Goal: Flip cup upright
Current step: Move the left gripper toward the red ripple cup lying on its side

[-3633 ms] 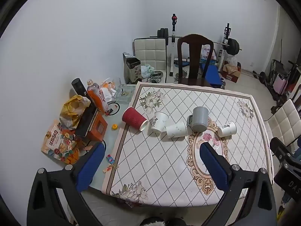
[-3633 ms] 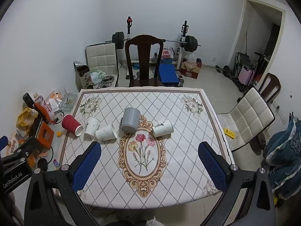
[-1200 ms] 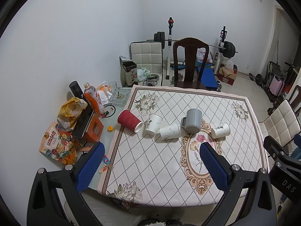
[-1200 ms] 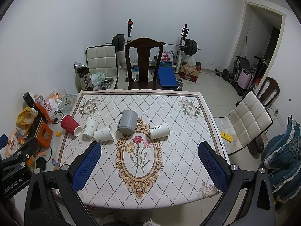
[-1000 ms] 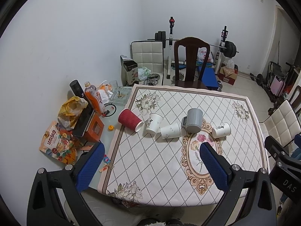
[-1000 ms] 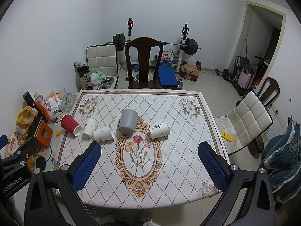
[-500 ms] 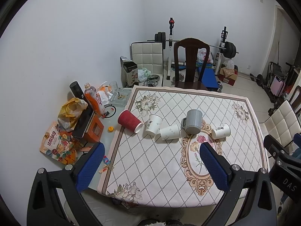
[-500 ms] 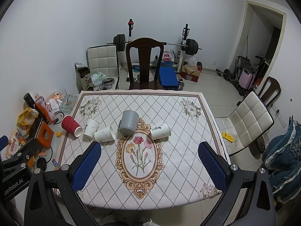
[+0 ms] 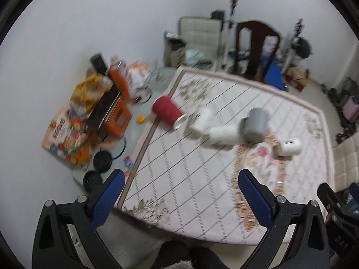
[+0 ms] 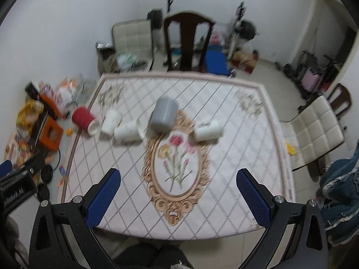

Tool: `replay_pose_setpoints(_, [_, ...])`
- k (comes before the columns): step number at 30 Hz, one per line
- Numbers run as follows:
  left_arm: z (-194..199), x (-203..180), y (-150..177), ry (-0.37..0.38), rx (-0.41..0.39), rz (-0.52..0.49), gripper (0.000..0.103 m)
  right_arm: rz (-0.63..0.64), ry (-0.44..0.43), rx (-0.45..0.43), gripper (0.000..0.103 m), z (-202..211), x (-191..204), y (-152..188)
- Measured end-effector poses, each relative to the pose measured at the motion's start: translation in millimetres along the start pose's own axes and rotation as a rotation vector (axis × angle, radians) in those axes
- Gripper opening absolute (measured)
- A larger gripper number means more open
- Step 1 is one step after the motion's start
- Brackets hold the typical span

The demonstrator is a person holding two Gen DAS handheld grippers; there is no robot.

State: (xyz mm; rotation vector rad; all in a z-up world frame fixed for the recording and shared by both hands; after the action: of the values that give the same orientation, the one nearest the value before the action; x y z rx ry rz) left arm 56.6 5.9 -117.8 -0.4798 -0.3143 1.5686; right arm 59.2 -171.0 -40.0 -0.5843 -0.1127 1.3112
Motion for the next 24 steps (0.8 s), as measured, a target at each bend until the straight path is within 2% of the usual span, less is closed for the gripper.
replay_pose_setpoints(6, [-64.1,30.4,7.1,-0.078,0.128,0.046,0.103,0.059,0.001,0.133,0.103,-77.6,39.2,10.2])
replay_pose_setpoints(13, [-137.9,62.7,-15.1,-0.073,0.248,0.092,0.103,0.105,0.057,0.263,0.103,-158.0,85.6,2.4])
replay_pose_setpoints(19, [-202.9,92.5,-51.8,-0.020,0.306,0.198,0.103,0.105,0.114,0.337,0.103,-211.3,114.7,-16.2])
replay_pose_setpoints(24, [-261.2,117.1,-82.0,0.097,0.360,0.385,0.102,0.071,0.154,0.376,0.103,-249.7,129.5,-34.6])
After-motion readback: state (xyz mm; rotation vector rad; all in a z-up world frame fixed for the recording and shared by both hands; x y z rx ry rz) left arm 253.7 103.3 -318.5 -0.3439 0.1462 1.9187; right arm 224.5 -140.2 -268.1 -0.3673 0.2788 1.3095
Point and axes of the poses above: each gripper's, at about its wrist camera, not at the fingertips, and z roughly against the way its jaws point, x to its left, y to its underside, the point moved 4 cm from there along -z, roughly the way its jaws point, and after that the axes turned 12 degrees about y, right-handed, at the moved point
